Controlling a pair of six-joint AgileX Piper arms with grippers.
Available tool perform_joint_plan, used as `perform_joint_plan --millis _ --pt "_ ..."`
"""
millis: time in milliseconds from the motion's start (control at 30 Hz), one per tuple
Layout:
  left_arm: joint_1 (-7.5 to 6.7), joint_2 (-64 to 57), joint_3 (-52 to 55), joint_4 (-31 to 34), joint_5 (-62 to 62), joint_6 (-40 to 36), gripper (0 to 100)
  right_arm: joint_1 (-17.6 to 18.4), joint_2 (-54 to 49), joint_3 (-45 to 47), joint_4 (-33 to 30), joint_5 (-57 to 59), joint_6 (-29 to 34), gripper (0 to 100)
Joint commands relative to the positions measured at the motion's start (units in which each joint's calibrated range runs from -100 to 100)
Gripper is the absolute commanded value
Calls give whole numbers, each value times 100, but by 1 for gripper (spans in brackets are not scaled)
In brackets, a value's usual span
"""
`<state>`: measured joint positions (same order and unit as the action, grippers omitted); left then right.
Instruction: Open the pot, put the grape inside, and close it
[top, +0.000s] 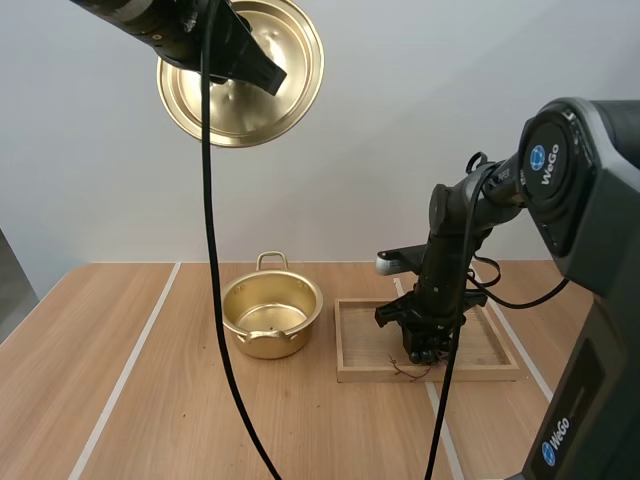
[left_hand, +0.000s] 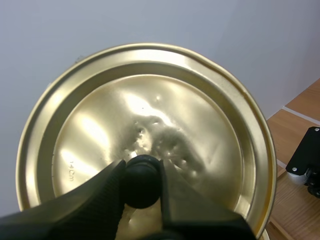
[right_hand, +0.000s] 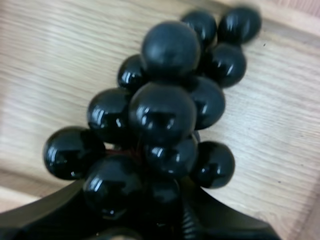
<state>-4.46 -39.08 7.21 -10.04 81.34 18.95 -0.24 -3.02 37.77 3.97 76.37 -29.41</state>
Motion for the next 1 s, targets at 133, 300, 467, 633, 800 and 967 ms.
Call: perform_joint_plan --millis 133,300,467,633,800,967 --pt "-21 -52 -32 -42 -465 -61 0 3 -866 -7 27 123 -113 0" --pt "-21 -172 -32 -53 -694 -61 0 3 -1378 -7 38 198 -253 0" --pt "-21 -437 -32 -53 -1223 -61 0 3 -1744 -271 212 369 -522 0" --pt "-21 -793 -32 -53 -1703 -61 0 9 -1796 -1199 975 1228 -942 0" --pt "-21 -1114 -32 -171 -1860 -61 0 277 -1783 -1815 1240 1480 -1116 0" --pt "-21 -1296 -32 -289 -1709 -61 0 740 -1756 -1885 1177 1246 -1179 0"
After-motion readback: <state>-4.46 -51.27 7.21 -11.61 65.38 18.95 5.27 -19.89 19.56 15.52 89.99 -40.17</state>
